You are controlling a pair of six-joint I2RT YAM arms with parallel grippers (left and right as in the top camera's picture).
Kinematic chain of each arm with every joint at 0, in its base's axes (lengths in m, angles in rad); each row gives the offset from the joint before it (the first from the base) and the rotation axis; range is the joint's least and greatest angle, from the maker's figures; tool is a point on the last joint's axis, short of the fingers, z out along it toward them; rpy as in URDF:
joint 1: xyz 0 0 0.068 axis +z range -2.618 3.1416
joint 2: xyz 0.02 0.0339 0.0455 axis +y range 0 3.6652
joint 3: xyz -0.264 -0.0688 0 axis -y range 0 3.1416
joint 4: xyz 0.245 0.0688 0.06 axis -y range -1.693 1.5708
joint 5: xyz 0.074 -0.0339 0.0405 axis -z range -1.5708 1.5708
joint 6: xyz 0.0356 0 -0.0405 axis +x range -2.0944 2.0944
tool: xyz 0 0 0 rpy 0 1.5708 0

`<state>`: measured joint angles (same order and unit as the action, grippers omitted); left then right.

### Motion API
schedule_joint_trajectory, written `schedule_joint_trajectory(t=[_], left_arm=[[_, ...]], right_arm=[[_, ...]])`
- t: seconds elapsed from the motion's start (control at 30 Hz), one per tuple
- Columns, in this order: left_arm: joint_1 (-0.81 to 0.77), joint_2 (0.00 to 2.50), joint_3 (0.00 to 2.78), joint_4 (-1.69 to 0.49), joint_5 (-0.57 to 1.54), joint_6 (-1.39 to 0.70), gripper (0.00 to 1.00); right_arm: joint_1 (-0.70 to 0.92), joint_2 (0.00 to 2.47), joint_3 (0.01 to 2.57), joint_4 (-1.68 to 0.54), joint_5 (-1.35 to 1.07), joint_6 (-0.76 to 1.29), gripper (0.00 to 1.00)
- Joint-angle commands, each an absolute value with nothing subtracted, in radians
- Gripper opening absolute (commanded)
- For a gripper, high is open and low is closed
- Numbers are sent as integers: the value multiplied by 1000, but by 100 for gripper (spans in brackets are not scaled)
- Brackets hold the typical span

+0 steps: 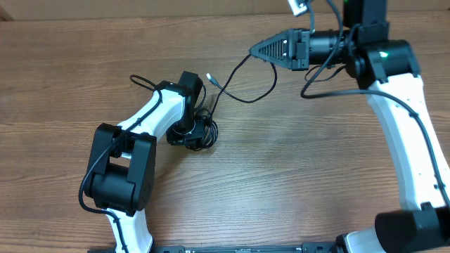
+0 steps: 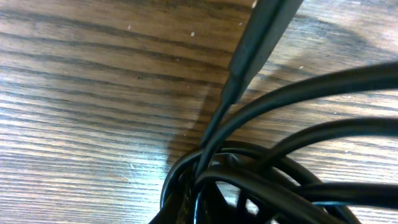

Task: Untangle cables
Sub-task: 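Pull one cable strand out to the right with the right gripper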

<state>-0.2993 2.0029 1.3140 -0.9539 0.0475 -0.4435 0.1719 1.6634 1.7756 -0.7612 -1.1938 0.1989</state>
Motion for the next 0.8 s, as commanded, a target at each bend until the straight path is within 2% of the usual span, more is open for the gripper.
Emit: schedule_joint_trajectory(t=[0.0,0.2,0.43,0.57,0.77], left_arm=[[-293,2026,1289,-955,11,-458,4],[-293,2026,1289,-953,11,-458,4],[-293,2026,1289,-953,11,-457,4],[-293,2026,1289,-953,7,-457,4],[-293,2026,1289,-957,-5,-458,4]], right_arm=[[168,1597,1837,-737,-1190,210,4],[168,1564,1855,-676,-1160,218,4],[141,1516,1855,-512,-1159,339,4],[68,1472,1855,-377,-1160,468,4],[-39,1433,1855,-345,-1161,528,4]])
